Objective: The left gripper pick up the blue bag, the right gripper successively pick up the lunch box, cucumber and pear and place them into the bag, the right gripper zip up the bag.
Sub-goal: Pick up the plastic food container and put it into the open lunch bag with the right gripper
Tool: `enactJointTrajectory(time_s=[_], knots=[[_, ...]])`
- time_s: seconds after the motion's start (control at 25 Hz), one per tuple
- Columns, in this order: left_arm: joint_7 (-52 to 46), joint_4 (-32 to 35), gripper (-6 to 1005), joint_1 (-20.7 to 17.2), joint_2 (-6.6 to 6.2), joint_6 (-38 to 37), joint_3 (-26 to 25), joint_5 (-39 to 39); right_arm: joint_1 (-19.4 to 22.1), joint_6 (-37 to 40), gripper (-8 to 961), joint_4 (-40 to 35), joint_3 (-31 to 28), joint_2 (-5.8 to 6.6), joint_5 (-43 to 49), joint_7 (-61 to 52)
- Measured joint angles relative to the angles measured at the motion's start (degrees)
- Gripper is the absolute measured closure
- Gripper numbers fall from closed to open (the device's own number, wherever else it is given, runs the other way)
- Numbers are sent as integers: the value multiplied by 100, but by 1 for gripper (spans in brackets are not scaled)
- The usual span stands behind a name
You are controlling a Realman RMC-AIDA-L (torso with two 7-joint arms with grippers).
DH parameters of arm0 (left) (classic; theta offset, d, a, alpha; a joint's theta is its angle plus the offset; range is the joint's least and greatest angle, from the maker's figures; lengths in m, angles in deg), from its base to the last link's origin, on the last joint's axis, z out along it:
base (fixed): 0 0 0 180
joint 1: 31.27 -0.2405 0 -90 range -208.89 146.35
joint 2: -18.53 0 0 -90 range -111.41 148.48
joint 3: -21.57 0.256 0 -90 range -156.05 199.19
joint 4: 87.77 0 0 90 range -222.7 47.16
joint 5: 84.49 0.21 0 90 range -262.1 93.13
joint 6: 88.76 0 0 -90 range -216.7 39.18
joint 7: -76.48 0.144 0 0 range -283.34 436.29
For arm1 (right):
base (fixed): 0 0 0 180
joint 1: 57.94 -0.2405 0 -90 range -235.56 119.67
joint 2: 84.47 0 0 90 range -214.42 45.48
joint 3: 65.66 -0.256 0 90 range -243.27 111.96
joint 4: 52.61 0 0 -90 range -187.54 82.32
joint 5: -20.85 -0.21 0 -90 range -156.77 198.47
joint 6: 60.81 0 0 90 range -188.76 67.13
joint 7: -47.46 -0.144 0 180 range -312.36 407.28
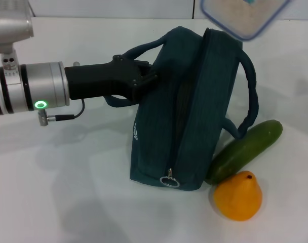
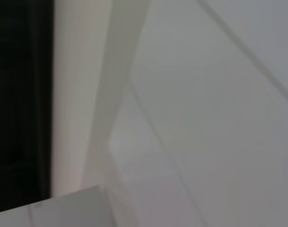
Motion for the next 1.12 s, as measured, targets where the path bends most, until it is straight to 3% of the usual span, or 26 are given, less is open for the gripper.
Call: enactJointTrajectory(time_s=[0.28,0.52,0.72,1.12], knots=[[0,-5,959,18,8,1,6,0,-418,-227,857,-11,191,-10,7,-7],[0,-19,959,55,7,4,69,0,-613,-596,858,-19,737,-12,12,-7],[0,-22,959,56,-1,21,63,-15,-464,-740,858,2,1029,-12,12,36],[1,-2,959,55,-11,30,25,-7,286,-737,858,-228,1116,17,242,59]])
